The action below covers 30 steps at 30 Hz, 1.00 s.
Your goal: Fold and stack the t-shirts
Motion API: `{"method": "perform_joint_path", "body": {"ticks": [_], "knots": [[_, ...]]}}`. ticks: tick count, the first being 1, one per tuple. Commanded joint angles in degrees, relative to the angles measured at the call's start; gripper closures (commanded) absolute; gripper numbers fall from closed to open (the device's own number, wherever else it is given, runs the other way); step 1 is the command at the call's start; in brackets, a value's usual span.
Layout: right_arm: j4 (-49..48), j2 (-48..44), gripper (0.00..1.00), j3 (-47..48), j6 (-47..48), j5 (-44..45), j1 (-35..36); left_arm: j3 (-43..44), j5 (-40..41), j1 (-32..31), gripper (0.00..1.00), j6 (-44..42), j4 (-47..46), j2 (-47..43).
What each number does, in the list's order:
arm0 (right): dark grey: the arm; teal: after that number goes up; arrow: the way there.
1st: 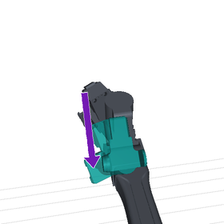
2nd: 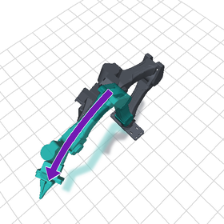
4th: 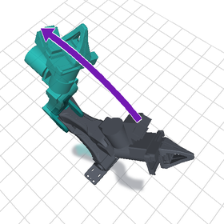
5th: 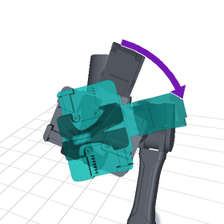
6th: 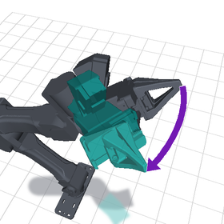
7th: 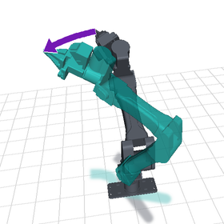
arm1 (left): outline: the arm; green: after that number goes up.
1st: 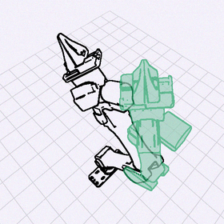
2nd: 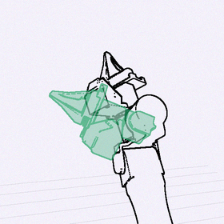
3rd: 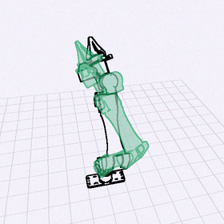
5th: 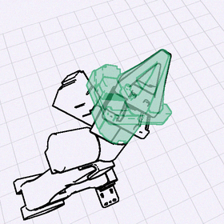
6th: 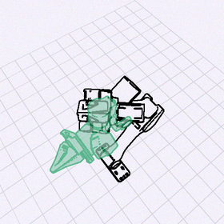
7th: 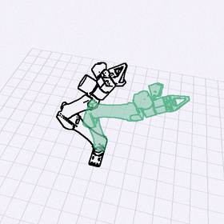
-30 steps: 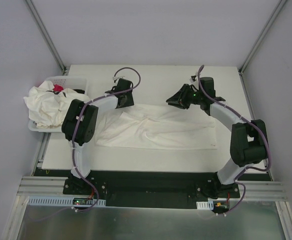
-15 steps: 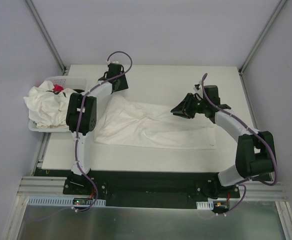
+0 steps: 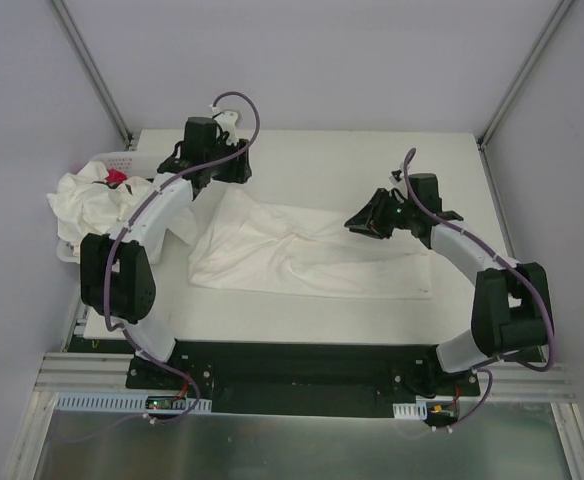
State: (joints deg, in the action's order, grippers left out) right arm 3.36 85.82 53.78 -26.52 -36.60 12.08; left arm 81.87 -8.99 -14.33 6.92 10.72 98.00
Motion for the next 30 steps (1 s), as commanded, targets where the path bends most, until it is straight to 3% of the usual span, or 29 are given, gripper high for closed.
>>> {"method": "perform_joint_path", "body": {"ticks": [1, 3, 9, 18, 30], "knots": [[-4.74, 0.22, 0.69, -1.22, -1.16, -1.63, -0.47, -1.45, -8.23, -1.58, 0.48, -17.80, 9.39, 0.26], [-5.02, 0.14, 0.69, -1.22, -1.34, -2.33, -0.39, 0.74, -8.40, -2.28, 0.50, -22.44, 14.64, 3.15], [-4.94, -2.15, 0.69, -2.19, -1.43, -2.07, -1.00, -0.91, -8.76, -2.72, 0.55, -28.80, 17.23, 6.94], [-4.67, -2.68, 0.69, -2.71, -1.34, -2.69, -1.53, 1.63, -9.02, -2.81, 0.58, -28.63, 17.14, 10.72], [-4.67, -2.33, 0.69, -2.54, -1.60, -2.78, -1.62, 2.16, -9.37, -3.51, 0.53, -28.71, 17.05, 13.53]]}}
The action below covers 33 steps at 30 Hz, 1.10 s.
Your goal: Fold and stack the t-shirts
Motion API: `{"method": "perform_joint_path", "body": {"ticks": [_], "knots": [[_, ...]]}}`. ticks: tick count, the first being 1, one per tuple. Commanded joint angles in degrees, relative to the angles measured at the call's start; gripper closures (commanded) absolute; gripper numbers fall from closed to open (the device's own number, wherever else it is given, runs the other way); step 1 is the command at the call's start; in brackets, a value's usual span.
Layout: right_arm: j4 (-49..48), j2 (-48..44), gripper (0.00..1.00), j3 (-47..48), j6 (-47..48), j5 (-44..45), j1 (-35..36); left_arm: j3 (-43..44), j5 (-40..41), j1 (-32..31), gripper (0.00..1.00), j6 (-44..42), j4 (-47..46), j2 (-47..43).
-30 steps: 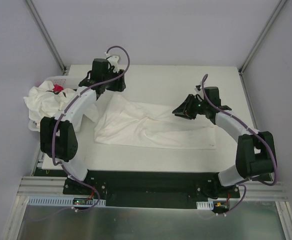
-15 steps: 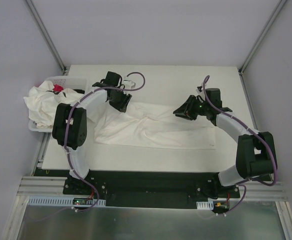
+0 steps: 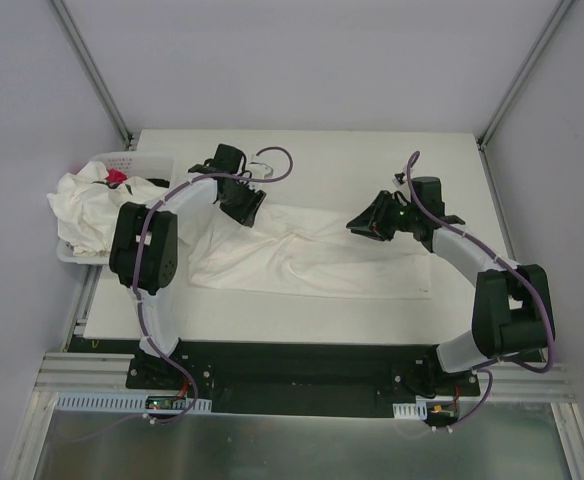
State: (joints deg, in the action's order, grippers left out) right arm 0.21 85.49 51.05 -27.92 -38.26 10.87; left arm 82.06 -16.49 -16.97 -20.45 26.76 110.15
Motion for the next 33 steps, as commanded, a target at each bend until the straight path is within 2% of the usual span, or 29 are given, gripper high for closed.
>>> {"method": "perform_joint_path", "body": {"ticks": [1, 12, 14, 18, 22, 24, 28, 33], "knots": [[-1.53, -1.82, 0.69, 0.02, -0.29, -1.11, -0.41, 2.05, -1.97, -0.87, 0.53, -1.44, 1.01, 1.47], [-1.88, -0.85, 0.69, 0.19, -0.38, -0.94, -0.59, 3.28, -2.23, -1.05, 0.55, -1.44, 1.10, 3.32], [-1.88, -0.68, 0.69, 0.19, -0.38, -1.11, -0.59, 3.54, -2.23, -1.05, 0.59, -1.18, 0.92, 3.84], [-1.97, -0.42, 0.69, 0.19, -0.29, -1.20, -0.50, 3.81, -3.02, -1.22, 0.74, -0.82, 1.01, 4.28], [-1.97, -0.33, 0.69, 0.28, -0.29, -1.20, -0.50, 3.90, -3.20, -1.57, 0.76, -0.91, 1.01, 4.55], [-1.97, -0.24, 0.69, 0.28, -0.38, -1.20, -0.50, 3.72, -2.93, -1.75, 0.74, -1.17, 1.10, 4.55], [-2.05, -0.15, 0.69, 0.19, -0.47, -1.29, -0.50, 3.11, -2.67, -1.75, 0.57, -2.57, 1.10, 4.02], [-2.05, -0.33, 0.69, 0.28, -0.47, -1.38, -0.68, 4.42, -0.91, -1.66, 0.53, -3.55, 1.71, 4.90]]}}
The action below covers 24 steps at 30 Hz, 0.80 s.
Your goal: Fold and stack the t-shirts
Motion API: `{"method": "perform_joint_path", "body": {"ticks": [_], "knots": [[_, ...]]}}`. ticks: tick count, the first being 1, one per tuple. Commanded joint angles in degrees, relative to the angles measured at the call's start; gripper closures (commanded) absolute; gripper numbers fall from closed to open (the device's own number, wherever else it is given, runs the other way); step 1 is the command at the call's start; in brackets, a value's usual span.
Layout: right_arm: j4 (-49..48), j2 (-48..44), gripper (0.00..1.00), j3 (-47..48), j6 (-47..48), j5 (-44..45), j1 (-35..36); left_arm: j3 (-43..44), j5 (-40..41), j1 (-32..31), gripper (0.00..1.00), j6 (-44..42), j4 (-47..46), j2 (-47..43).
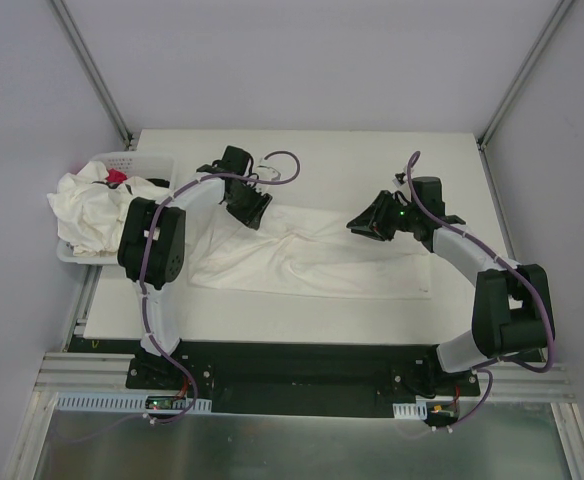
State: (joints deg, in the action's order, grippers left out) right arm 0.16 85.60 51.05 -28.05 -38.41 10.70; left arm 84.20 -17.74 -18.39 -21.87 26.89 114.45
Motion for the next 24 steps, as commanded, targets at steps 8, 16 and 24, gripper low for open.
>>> {"method": "perform_joint_path", "body": {"ticks": [8, 16, 24], "knots": [[-2.10, -0.17, 0.69, 0.37, -0.42, -1.23, -0.59, 4.83, 0.51, -0.33, 0.67, -2.57, 2.46, 1.91], [-2.01, 0.00, 0.69, 0.46, -0.42, -1.31, -0.77, 5.09, -0.10, -0.33, 0.70, -2.74, 3.34, 2.97], [-2.10, 0.09, 0.70, 0.37, -0.42, -1.49, -0.86, 4.92, 0.25, -0.33, 0.84, -2.74, 4.48, 3.06]]}}
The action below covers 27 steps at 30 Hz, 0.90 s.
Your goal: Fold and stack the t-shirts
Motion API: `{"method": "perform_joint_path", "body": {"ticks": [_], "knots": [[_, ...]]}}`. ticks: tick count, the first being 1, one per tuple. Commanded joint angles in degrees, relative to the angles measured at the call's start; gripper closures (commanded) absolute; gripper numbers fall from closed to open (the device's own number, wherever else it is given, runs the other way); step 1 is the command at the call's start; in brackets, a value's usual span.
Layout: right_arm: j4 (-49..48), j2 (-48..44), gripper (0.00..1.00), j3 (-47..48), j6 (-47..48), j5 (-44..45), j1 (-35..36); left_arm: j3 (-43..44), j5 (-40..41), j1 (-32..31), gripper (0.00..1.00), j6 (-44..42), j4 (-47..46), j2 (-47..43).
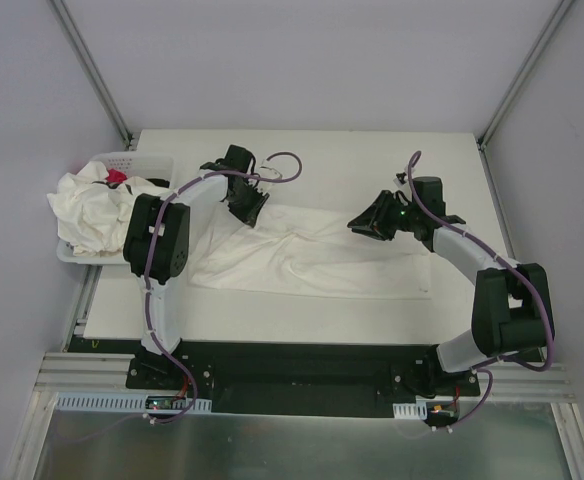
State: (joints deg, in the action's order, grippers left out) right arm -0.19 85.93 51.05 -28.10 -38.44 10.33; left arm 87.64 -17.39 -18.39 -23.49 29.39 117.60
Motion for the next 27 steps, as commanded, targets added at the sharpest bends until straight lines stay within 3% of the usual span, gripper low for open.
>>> {"method": "perform_joint_path", "body": {"ticks": [1, 5, 27], "knots": [[-1.75, -0.24, 0.70, 0.37, -0.38, -1.38, -0.48, 1.49, -0.02, -0.33, 0.87, -1.04, 2.08, 0.00], [-1.75, -0.33, 0.70, 0.19, -0.38, -1.47, -0.57, 1.40, -0.37, -0.33, 1.00, -0.42, 2.08, -0.09], [-6.67, 2.13, 0.71, -0.86, -3.63, -3.31, -0.66, -6.42, 5.26, -4.63, 1.00, 8.27, 3.39, -12.13]]}}
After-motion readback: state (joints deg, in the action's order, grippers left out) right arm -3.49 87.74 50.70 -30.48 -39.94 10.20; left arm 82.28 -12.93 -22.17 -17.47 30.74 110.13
